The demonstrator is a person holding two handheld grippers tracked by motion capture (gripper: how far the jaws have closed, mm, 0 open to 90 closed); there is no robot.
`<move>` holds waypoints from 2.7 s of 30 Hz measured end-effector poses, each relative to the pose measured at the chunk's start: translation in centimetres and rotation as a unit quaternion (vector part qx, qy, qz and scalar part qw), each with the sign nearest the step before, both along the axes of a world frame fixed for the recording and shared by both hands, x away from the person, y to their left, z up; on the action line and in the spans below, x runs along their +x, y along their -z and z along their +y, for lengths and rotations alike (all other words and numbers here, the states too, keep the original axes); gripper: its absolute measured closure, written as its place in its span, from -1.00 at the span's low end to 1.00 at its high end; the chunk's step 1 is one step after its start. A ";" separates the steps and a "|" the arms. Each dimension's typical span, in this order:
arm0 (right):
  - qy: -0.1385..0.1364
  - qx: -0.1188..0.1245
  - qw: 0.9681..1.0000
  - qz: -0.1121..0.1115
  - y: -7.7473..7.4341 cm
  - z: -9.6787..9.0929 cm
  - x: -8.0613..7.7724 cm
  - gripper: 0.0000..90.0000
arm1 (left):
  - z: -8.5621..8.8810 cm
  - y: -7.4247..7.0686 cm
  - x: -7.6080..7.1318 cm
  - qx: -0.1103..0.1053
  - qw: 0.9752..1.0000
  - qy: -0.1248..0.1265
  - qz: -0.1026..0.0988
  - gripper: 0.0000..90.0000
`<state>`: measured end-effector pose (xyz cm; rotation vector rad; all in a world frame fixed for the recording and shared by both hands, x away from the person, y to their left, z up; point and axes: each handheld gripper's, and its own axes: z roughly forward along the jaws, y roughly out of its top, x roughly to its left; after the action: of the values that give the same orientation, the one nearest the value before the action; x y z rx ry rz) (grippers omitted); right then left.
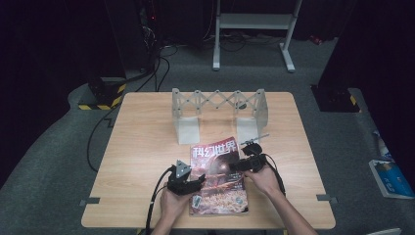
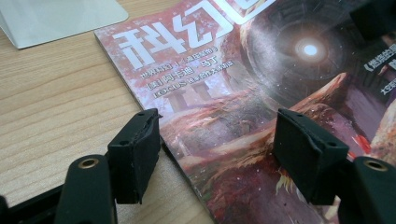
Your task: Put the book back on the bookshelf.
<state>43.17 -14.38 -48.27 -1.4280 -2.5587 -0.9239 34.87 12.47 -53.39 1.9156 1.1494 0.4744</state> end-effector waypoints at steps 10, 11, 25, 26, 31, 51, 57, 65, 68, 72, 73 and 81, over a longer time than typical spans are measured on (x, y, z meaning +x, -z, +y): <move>-0.015 0.001 1.000 -0.007 0.7 1.6 0.2 0.18 | 0.0 0.0 0.0 0.002 1.000 0.001 -0.002 -0.29; -0.016 0.000 1.000 -0.006 0.6 1.7 0.1 0.19 | 0.0 0.0 0.0 0.002 1.000 0.001 -0.002 -0.29; -0.023 0.003 1.000 -0.011 1.0 1.2 0.4 0.50 | 0.2 0.0 0.1 0.002 1.000 0.007 -0.001 -0.30; -0.025 0.004 1.000 -0.016 1.0 1.2 0.4 0.55 | 0.2 0.0 0.1 0.001 1.000 0.008 0.000 -0.30; -0.038 0.008 0.999 -0.024 0.8 1.1 0.1 0.78 | 0.2 0.0 0.0 0.000 1.000 0.014 0.001 -0.37; -0.080 0.037 0.993 -0.083 -0.3 0.5 -1.5 0.95 | 0.8 -0.2 0.1 -0.025 0.999 0.017 0.024 -0.60; -0.086 0.048 0.990 -0.097 -0.9 0.1 -2.1 0.96 | 0.9 -0.2 0.2 -0.037 0.999 0.021 0.029 -0.67; -0.094 0.068 0.986 -0.116 -1.3 -0.5 -2.8 0.96 | 1.0 -0.1 0.3 -0.056 0.997 0.030 0.036 -0.73; -0.099 0.079 0.984 -0.124 -1.5 -0.7 -3.1 0.96 | 1.0 -0.1 0.3 -0.062 0.997 0.033 0.038 -0.76; -0.105 0.084 0.982 -0.133 -1.7 -0.8 -3.4 0.96 | 1.0 -0.1 0.3 -0.069 0.996 0.038 0.041 -0.77; -0.107 0.085 0.981 -0.135 -1.7 -0.8 -3.5 0.96 | 1.1 -0.1 0.4 -0.071 0.996 0.041 0.042 -0.78; -0.120 0.098 0.977 -0.145 -1.9 -0.7 -3.7 0.96 | 1.0 0.0 0.5 -0.082 0.995 0.045 0.043 -0.79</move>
<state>39.52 -15.10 -46.42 -0.9687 -2.6627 -1.3835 35.38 13.48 -53.39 1.8509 1.1148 0.2425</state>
